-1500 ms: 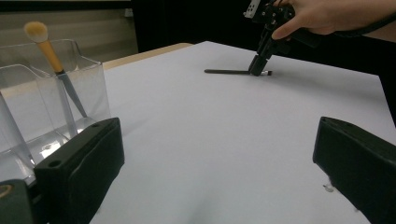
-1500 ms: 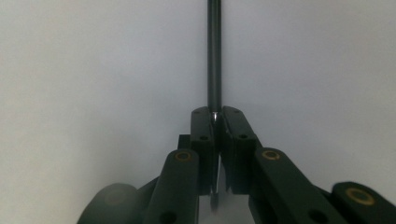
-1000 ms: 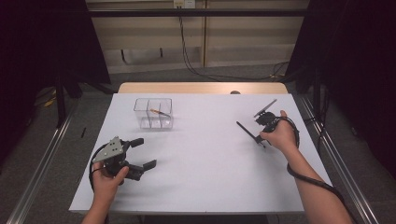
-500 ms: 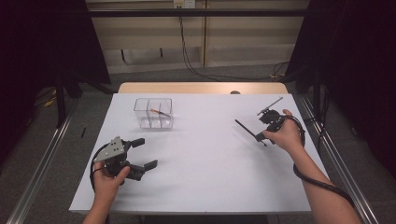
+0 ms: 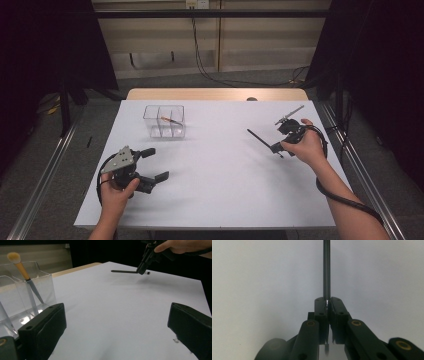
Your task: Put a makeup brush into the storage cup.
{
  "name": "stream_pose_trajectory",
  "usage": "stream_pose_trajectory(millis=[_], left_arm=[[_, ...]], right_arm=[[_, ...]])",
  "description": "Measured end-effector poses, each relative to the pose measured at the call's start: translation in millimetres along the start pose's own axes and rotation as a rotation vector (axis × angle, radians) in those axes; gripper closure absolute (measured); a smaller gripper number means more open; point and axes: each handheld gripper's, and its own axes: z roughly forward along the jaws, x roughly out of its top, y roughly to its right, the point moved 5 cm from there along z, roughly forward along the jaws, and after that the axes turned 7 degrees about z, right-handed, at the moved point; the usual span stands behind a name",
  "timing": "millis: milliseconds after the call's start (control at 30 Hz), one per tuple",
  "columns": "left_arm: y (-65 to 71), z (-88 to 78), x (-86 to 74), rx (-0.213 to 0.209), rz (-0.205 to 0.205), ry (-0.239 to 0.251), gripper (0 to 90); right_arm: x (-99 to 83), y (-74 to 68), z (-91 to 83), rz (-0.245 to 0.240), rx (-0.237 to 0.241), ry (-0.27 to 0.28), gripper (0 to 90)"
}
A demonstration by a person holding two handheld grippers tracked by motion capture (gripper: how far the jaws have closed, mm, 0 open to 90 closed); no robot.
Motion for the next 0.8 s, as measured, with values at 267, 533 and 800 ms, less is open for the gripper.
stream_pose_trajectory(millis=[267, 533, 800], left_arm=[[0.3, 0.5, 0.5, -0.002, 0.001, -0.001, 1.9], [0.9, 1.7, 0.4, -0.005, 0.001, -0.005, 1.8], [0.5, 3.1, -0.9, -0.012, -0.006, -0.010, 1.7]], right_arm=[[1.1, -12.7, -2.0, -0.054, 0.028, 0.010, 84.9], [4.6, -33.2, -6.0, -0.115, 0.065, 0.025, 84.9], [4.5, -57.1, -4.7, -0.188, 0.107, 0.027, 84.8]])
